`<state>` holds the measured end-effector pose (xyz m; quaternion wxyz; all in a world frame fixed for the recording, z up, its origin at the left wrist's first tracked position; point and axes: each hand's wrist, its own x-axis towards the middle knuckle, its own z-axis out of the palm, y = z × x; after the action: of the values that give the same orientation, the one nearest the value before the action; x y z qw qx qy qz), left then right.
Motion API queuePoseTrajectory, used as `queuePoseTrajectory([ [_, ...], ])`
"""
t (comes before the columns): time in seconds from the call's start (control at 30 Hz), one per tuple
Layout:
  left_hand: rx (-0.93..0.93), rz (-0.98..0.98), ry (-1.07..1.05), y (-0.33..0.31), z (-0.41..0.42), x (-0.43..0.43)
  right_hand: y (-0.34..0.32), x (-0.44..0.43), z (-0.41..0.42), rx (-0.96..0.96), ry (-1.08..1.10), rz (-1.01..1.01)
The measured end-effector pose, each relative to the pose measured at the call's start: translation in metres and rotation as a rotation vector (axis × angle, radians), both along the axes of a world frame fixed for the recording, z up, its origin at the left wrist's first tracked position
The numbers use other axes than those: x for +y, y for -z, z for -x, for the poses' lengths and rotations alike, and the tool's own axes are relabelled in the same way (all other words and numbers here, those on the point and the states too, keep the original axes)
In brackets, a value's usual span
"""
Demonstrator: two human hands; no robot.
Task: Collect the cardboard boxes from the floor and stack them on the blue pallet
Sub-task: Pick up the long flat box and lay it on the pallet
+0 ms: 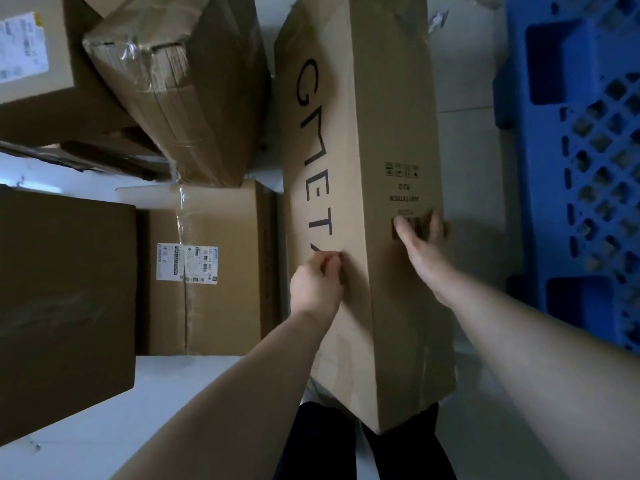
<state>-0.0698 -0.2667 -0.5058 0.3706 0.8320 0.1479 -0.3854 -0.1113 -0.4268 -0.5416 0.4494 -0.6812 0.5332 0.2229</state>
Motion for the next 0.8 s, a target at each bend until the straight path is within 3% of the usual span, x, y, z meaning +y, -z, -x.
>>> queuePoseTrajectory([
  [0.1,0.060,-0.157,0.131,0.026,-0.008,0.004,0.011,-0.008,0.005,-0.007,0.037,0.021],
  [0.23,0.132,-0.274,0.120,0.058,-0.019,0.013,0.011,-0.018,0.009,-0.051,0.104,0.064],
  [0.43,0.263,-0.108,-0.072,0.087,-0.035,0.023,0.034,-0.034,0.011,-0.066,0.309,-0.008],
  [0.6,0.317,-0.063,-0.109,0.092,-0.034,0.026,0.025,-0.028,0.007,-0.126,0.340,-0.069],
  [0.8,0.313,-0.046,-0.182,0.098,-0.032,0.020,0.027,-0.045,0.022,-0.117,0.484,-0.358],
])
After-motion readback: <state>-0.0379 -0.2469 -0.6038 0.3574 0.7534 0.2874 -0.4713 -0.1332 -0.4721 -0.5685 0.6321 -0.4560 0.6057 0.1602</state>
